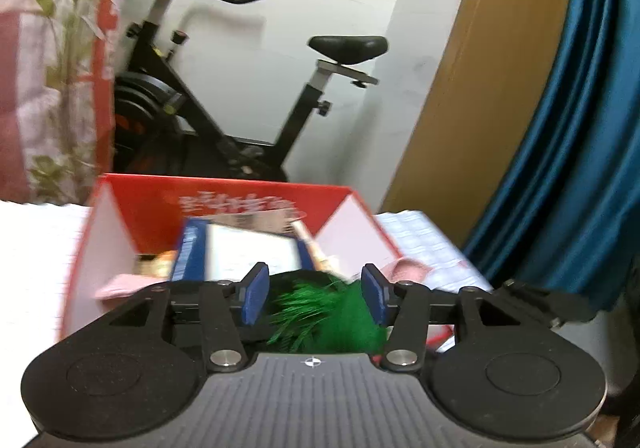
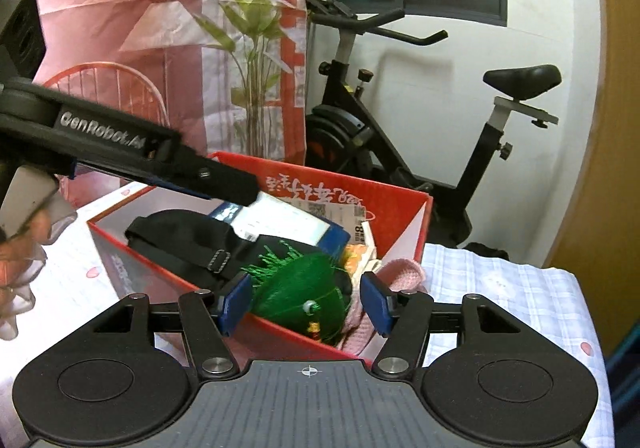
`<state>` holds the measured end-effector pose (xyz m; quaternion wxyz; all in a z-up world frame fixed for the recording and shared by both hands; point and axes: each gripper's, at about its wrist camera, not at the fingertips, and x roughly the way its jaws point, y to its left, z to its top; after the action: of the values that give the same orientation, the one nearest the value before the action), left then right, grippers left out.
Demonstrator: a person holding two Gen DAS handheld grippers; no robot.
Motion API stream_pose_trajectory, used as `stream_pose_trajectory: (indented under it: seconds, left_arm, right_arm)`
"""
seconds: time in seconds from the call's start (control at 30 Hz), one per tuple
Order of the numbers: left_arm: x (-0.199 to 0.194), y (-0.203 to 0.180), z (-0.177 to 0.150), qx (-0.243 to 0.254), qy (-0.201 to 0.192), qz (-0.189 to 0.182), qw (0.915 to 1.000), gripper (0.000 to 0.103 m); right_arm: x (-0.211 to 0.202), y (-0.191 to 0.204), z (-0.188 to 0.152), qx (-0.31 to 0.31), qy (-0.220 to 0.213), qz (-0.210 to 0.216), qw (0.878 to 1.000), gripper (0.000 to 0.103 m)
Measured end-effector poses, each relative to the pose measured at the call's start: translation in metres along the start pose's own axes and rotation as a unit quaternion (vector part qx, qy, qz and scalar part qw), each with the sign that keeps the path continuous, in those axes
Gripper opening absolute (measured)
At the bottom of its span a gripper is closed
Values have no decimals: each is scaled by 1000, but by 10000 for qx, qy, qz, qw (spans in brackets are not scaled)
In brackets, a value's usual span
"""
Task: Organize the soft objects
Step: 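Carry the green pouch with both grippers into the box and release it, then move both tools down to the clear bag of green cables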
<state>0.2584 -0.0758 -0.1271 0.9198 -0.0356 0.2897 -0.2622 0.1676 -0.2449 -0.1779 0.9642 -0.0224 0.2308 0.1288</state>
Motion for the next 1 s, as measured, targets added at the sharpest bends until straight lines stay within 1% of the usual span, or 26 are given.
stream_pose_trajectory:
  seconds: [0.17,0.2,0.3,0.33,0.53,0.7,0.83,1.0]
  left_arm:
    - [-29,9,-12,112,98,484,9987,61]
    - [-36,10,-16,152,122,556,9983,63]
    - [-53,12,-26,261,156,732,9969,74]
    - [-59,13,-29,258,171,770,9966,76]
    - [-75,28,-49,99,386,835,9957,76]
    - [-79,49,-77,-90,667,952,9932,76]
    - [-83,75,-107,-397,1000,1118,9879,76]
    - [-88,96,-140,-841,1351,1132,9807,76]
  right_arm:
    - [-9,15,-1,-56,1,65,10000,56]
    - [-10,19,-2,-73,-2,73,9999,57]
    - [-15,29,-3,-68,2,116,9999,57]
    - [-16,33,-4,-57,6,130,9999,57]
    - [-21,54,-9,28,18,251,9997,57]
    - [-19,76,-21,37,101,403,9991,57]
    - [-10,93,-39,75,331,548,9979,57]
    - [7,109,-71,188,710,711,9948,57]
